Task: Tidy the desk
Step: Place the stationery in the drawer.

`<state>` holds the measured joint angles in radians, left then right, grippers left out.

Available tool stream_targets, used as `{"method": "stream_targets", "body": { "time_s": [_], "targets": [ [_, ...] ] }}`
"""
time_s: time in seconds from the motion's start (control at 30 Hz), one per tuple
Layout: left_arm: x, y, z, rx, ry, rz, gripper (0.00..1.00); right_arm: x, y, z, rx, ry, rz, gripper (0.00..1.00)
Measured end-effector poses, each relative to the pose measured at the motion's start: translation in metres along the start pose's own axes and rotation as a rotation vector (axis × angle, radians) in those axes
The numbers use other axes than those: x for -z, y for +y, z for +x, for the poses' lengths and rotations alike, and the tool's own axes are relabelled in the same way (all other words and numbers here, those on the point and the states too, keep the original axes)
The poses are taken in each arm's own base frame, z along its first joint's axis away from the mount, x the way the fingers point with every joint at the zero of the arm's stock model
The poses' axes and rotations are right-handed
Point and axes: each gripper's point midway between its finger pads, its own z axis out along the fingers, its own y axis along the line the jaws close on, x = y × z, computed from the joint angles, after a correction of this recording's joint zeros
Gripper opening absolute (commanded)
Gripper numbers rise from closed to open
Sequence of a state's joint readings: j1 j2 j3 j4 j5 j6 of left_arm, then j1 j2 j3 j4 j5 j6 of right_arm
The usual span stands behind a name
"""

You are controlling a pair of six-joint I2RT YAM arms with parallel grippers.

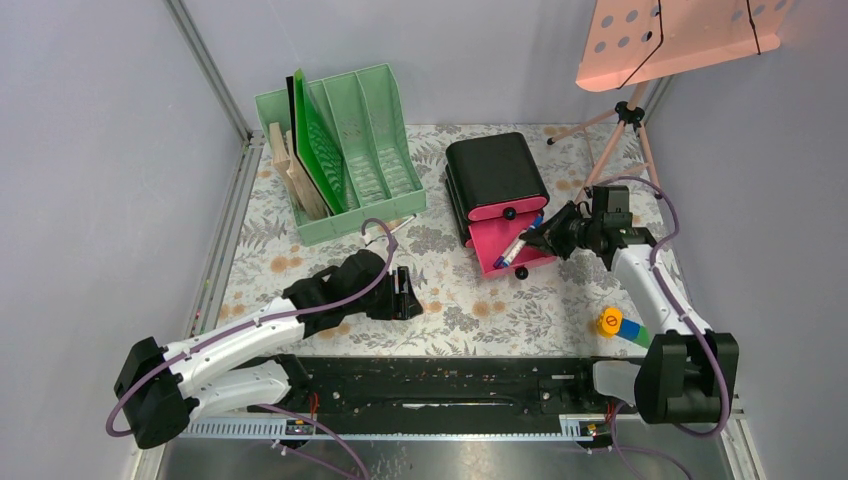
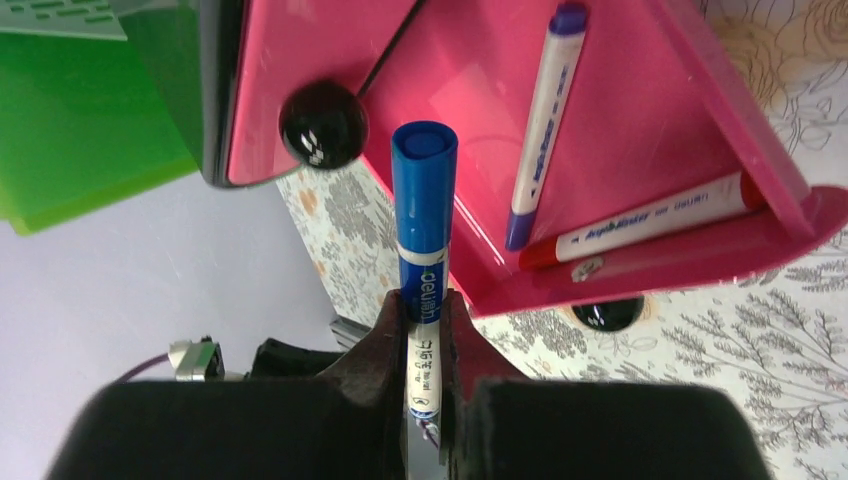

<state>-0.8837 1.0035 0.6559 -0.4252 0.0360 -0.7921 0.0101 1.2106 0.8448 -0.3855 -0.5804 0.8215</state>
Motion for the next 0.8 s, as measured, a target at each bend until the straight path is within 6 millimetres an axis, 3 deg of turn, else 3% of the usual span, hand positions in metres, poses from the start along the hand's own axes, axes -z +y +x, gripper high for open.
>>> {"method": "stream_targets", "body": {
  "time_s": [0.27, 0.4, 0.5, 0.8],
  "targets": [
    [0.0, 0.006, 0.001, -0.007, -0.002, -0.026, 0.59, -0.027, -0.004, -0.021, -0.074, -0.017, 0.011, 0.09],
    [0.0, 0.009, 0.002, -0.007, 0.0, -0.043, 0.6, -0.032, 0.0, -0.029, -0.095, -0.033, -0.009, 0.51],
    [0.0, 0.01, 0.001, -0.009, -0.005, -0.048, 0.6, -0.033, 0.003, -0.032, -0.096, -0.043, -0.021, 0.66],
    [-0.002, 0.015, 0.002, -0.021, 0.001, -0.069, 0.6, -0.033, 0.004, -0.033, -0.087, -0.047, -0.025, 0.77]
  ]
}}
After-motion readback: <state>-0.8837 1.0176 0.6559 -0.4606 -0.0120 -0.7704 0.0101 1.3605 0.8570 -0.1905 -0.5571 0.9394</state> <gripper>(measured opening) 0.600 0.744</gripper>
